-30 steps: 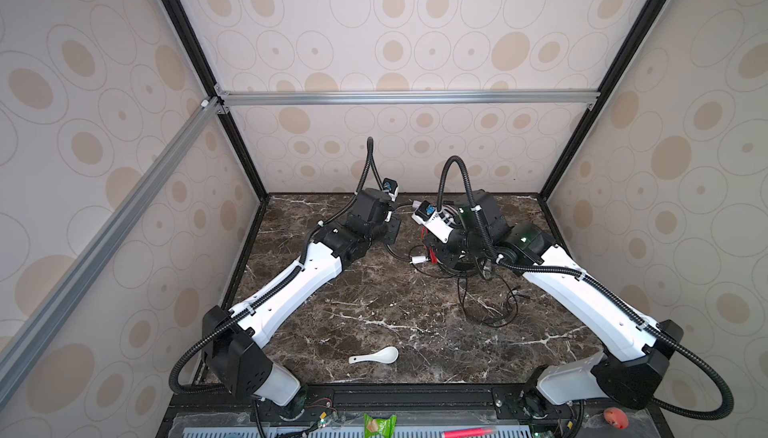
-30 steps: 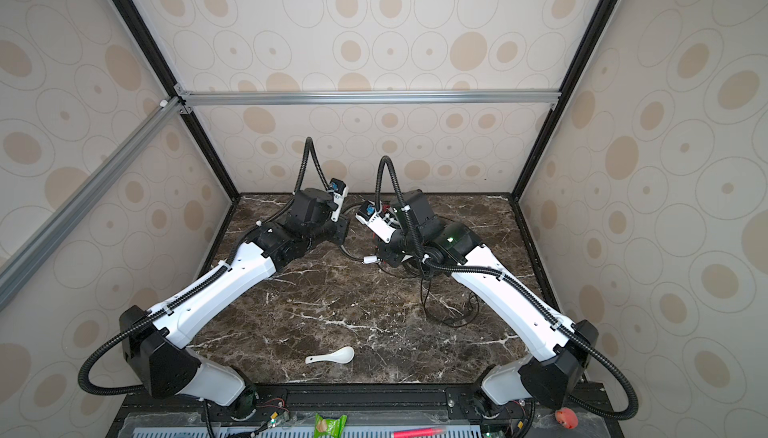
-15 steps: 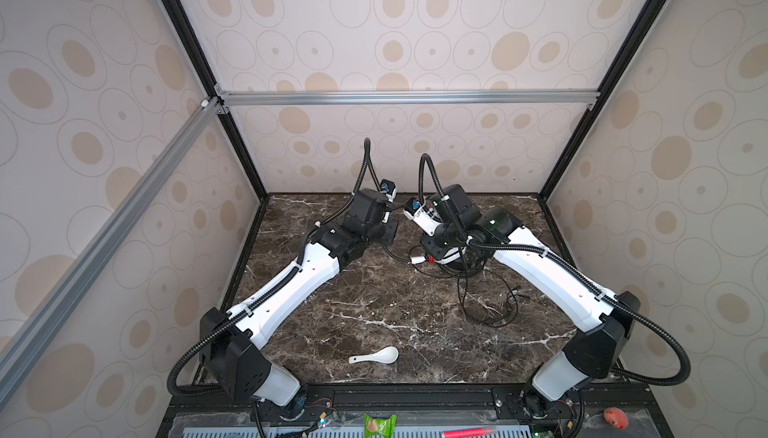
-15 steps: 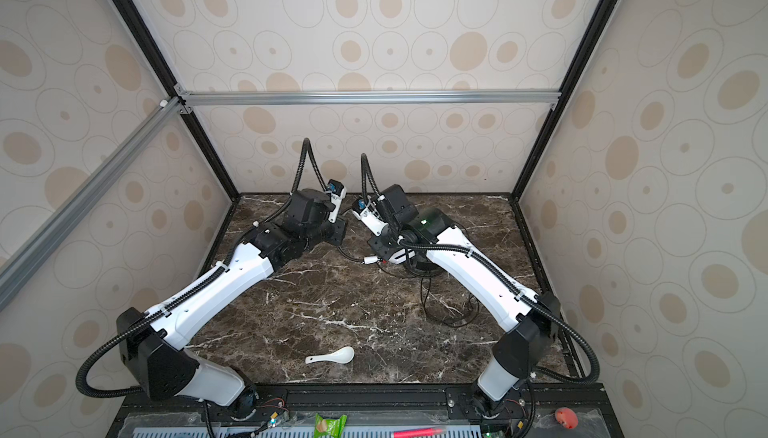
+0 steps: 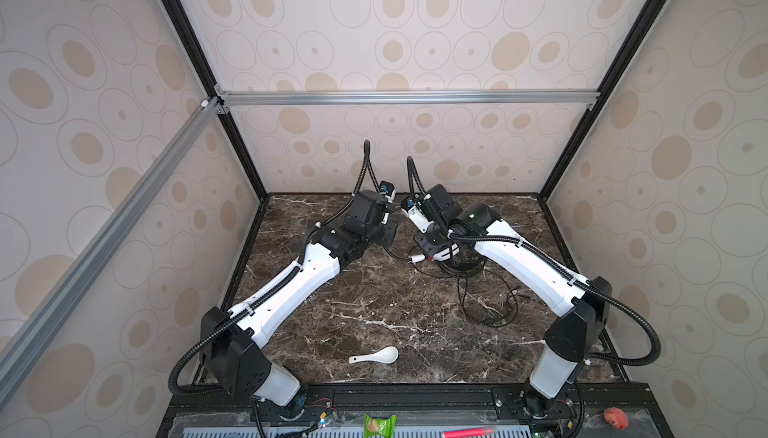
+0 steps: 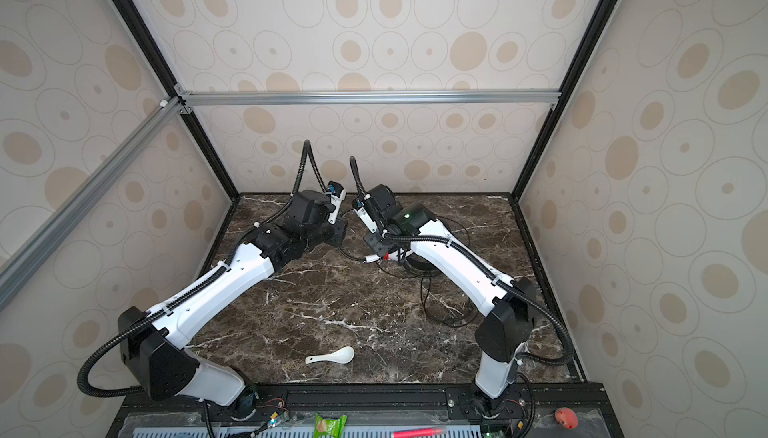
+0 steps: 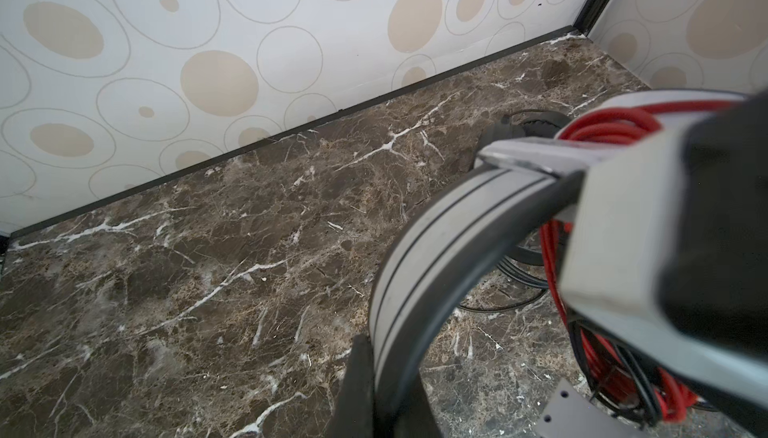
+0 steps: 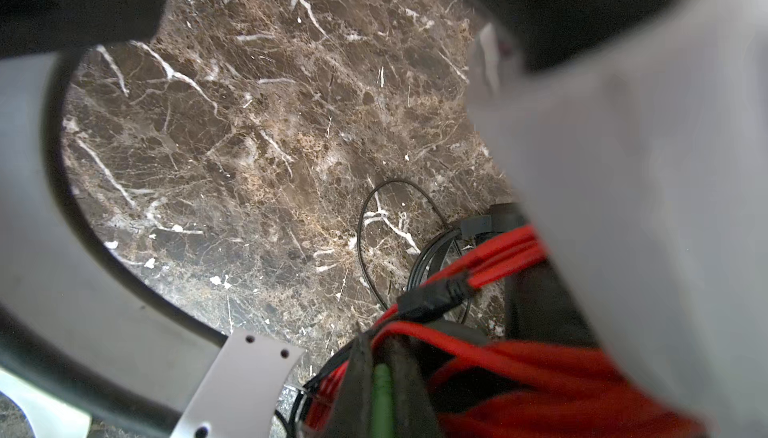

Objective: Wrap the headphones

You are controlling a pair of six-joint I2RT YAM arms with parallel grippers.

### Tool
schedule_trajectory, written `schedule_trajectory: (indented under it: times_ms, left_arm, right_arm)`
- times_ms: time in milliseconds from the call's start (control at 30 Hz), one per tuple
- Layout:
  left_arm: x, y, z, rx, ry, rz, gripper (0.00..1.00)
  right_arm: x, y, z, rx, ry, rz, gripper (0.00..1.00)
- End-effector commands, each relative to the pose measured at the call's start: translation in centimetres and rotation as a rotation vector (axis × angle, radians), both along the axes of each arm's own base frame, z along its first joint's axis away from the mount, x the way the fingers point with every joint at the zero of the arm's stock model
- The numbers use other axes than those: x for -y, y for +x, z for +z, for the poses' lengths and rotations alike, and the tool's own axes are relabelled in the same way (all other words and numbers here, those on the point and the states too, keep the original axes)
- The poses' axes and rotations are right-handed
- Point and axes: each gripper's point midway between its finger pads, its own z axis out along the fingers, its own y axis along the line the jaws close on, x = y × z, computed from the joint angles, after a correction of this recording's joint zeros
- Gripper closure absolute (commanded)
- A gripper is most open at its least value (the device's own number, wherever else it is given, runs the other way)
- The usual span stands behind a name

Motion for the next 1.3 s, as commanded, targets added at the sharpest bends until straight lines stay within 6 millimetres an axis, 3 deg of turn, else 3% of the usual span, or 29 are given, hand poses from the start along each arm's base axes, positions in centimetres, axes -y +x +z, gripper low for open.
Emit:
schedule_trajectory:
  times_ms: [0, 333, 633, 1267]
  left_arm:
    - [3.3, -3.0, 0.8, -0.072, -0.118, -0.160, 1.00]
    - [1.2, -1.2, -1.1, -0.133, -0.149, -0.037, 1.00]
    - [1.2, -1.1, -1.7, -0.161, -0.171, -0.047, 1.00]
    - [-0.6, -1.2, -3.7, -0.209, -0.154, 0.003, 1.00]
  right_arm:
    - [1.0, 3.7, 0.9, 0.119, -0.008, -0.125, 0.95]
    - [0.7, 3.3, 1.9, 0.140, 0.078, -0.120, 0.71]
    - [1.0, 2.9, 2.5, 0.145, 0.105, -0.115, 0.66]
    - [1.4, 1.8, 8.0, 0.206, 0.194, -0.098, 0.48]
